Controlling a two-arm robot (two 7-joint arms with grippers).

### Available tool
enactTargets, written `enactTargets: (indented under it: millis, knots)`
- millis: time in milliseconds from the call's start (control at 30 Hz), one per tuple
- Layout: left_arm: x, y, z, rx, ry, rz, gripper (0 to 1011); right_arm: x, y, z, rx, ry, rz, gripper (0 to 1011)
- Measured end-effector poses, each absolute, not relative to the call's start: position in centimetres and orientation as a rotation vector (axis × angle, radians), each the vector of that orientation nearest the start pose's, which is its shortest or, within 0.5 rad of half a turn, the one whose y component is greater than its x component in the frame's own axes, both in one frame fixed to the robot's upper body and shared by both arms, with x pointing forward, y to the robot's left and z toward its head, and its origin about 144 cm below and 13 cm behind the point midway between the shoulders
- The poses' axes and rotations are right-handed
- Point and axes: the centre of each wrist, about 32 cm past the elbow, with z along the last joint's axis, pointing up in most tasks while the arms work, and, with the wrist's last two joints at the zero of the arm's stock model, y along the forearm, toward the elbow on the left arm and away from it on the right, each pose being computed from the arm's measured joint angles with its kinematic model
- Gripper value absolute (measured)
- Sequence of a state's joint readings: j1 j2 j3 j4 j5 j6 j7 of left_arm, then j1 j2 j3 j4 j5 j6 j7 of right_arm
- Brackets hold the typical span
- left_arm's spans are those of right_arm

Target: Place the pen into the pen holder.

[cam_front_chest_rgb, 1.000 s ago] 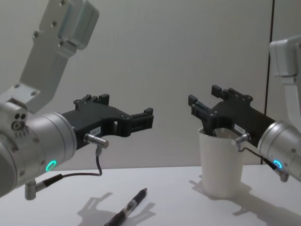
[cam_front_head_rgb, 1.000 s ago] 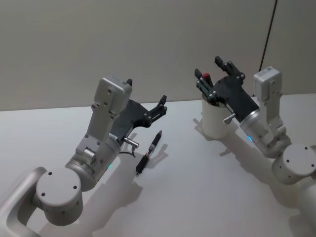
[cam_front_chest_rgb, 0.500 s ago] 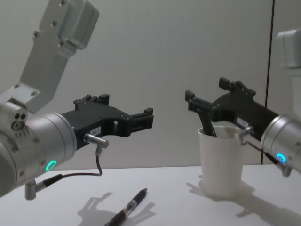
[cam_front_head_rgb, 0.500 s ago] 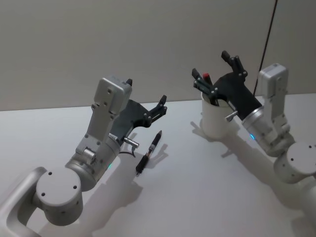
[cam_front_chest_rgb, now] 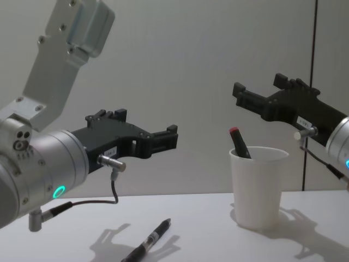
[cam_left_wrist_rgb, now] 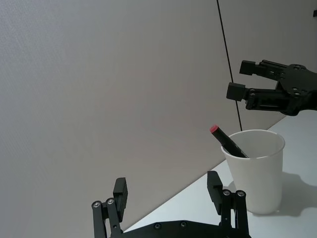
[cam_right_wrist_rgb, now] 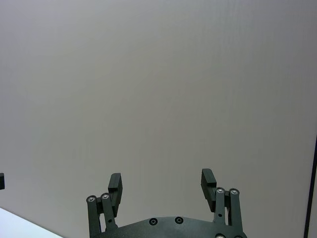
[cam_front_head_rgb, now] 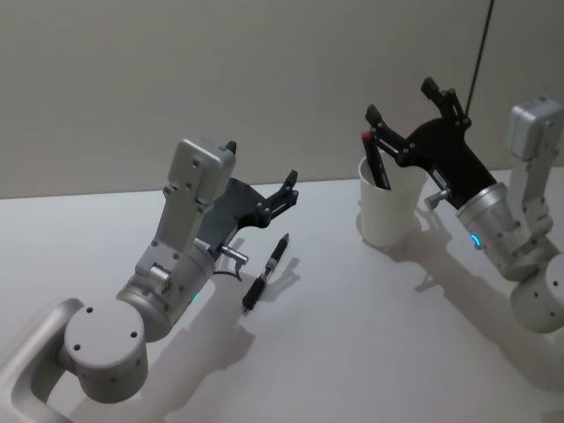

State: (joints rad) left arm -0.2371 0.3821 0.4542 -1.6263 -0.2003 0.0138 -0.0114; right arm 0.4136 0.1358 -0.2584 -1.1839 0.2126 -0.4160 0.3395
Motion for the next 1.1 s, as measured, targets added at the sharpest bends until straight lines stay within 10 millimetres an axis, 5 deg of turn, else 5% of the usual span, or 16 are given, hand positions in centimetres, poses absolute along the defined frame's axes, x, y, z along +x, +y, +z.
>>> enactTargets:
  millis: [1100]
  knots:
    - [49.2,19.8,120.4,0.061,-0.268,1.124,1001,49.1,-23.2,117.7,0.127,-0.160,-1.175,1001]
